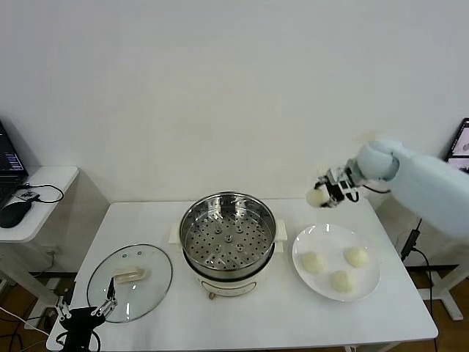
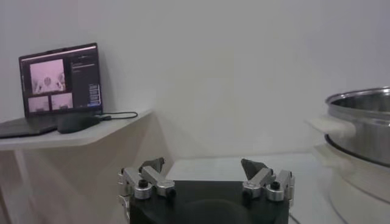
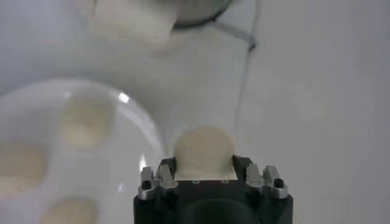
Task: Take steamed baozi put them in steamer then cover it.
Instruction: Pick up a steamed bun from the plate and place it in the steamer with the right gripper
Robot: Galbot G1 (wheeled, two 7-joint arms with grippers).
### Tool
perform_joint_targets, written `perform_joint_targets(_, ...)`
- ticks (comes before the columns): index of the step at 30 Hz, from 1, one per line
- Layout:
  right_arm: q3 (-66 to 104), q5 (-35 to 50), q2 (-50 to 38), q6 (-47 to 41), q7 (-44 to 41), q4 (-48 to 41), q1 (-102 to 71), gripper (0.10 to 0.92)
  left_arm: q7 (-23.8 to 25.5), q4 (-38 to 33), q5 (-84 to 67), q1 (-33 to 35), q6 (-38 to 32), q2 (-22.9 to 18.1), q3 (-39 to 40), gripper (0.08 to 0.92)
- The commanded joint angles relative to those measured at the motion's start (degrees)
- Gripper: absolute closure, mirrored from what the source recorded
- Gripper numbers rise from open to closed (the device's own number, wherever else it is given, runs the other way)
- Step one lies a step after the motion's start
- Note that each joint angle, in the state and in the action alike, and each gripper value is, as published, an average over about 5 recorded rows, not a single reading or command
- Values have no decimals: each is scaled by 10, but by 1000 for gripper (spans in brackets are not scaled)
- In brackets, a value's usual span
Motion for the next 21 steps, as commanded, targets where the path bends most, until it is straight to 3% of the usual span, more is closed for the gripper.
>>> perform_joint_targets(1, -87, 91, 54, 0, 8, 47, 125, 431, 0, 0, -5, -2, 0, 3, -1, 177)
perform_joint_targets(9, -138, 99, 195, 73, 33, 21, 110, 431, 2, 1, -13, -7, 1, 8, -13, 177)
perform_joint_targets(21, -171, -51, 283, 193, 54, -65, 51, 431, 2, 0, -16, -5, -2, 4, -24, 177)
